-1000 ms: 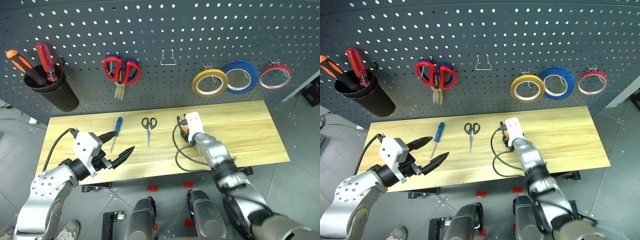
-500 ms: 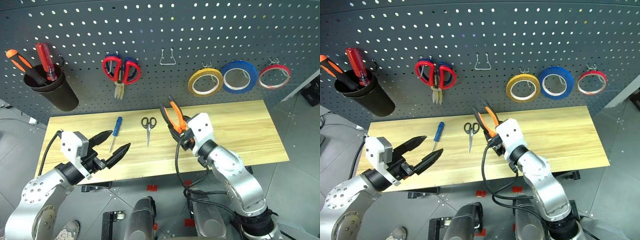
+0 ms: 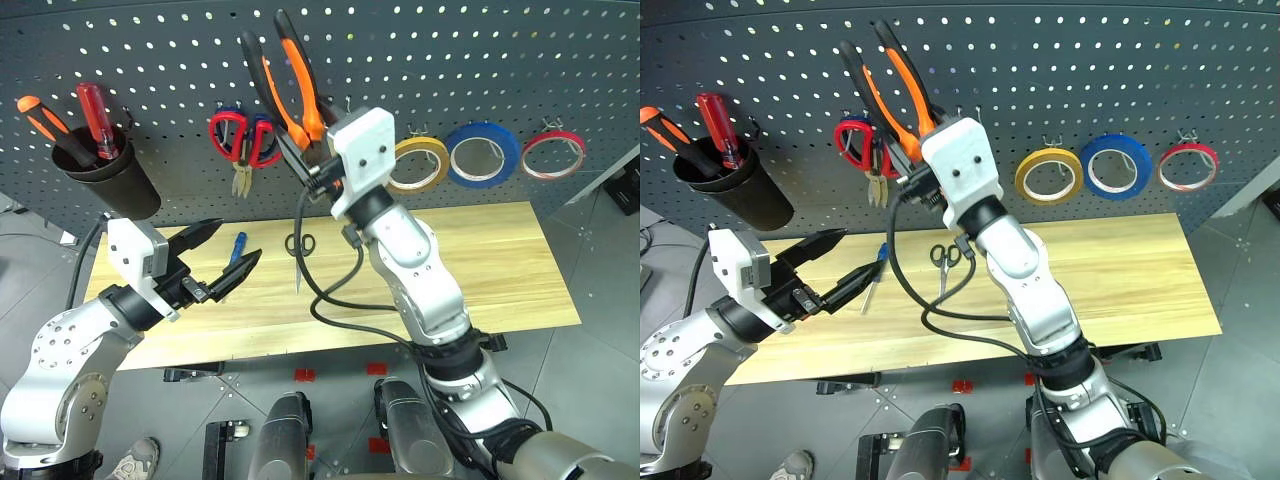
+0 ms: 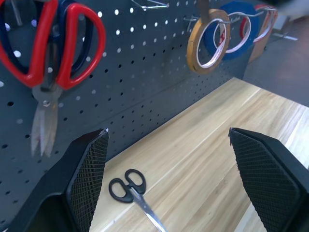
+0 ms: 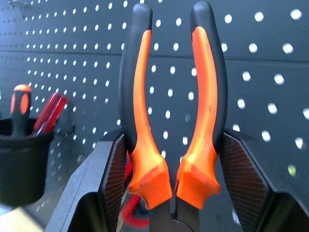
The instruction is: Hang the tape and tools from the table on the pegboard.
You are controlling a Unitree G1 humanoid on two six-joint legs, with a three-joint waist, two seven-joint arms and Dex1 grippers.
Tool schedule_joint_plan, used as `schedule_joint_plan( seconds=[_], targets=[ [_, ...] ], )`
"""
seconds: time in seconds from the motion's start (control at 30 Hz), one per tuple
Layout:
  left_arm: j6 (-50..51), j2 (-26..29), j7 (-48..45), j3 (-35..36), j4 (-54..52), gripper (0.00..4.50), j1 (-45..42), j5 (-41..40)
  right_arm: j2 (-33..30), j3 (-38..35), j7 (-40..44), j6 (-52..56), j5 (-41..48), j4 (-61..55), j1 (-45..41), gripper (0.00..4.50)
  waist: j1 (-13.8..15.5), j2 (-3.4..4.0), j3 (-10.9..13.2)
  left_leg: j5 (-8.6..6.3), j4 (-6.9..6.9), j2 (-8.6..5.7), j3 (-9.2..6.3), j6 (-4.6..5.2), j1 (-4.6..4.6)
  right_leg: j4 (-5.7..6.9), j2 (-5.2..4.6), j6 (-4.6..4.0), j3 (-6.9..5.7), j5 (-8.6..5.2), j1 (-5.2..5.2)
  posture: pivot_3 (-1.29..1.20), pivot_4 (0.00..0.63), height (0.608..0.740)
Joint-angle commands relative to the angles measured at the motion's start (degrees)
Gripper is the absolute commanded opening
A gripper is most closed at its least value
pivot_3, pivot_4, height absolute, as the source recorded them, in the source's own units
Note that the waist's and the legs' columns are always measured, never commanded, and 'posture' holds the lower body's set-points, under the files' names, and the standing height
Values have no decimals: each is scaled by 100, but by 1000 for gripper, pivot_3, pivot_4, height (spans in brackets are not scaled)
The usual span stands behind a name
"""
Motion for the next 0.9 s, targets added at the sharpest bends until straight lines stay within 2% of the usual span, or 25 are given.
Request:
schedule_joint_plan(
  seconds=[0.03,0.17,0.53,0.7,0.9],
  targets=[
    [-74,-62,112,-12,-34,4189,-119,50,31,-328,-264,-883,-148,794,-783,2576,-8,0,0,0,2,-1,2,0,0,2,-1,0,1,0,-1,-99,277,740],
    [-46,-148,223,-50,-1,4189,-249,21,-202,-617,-449,-1586,-273,1749,-1386,2576,-4,0,0,1,4,0,0,-1,0,1,-1,-1,-3,1,1,-99,280,740],
    [7,-311,442,-240,126,4189,-646,28,-574,-966,-751,-2840,-389,3882,-2087,2576,-125,0,0,1,3,4,8,-1,0,3,0,-1,-1,1,0,-97,288,740],
    [8,-298,482,-245,151,4189,-700,32,-538,-1011,-859,-2902,-346,4021,-2251,2576,-127,0,0,1,6,4,9,-2,0,4,-1,-1,0,1,2,-99,289,740],
    [-17,-321,506,-292,161,4189,-670,85,-496,-829,-953,-2846,-544,3892,-1806,2576,-121,0,0,1,8,4,8,-2,0,5,-2,-1,1,1,2,-100,289,740]
  ],
)
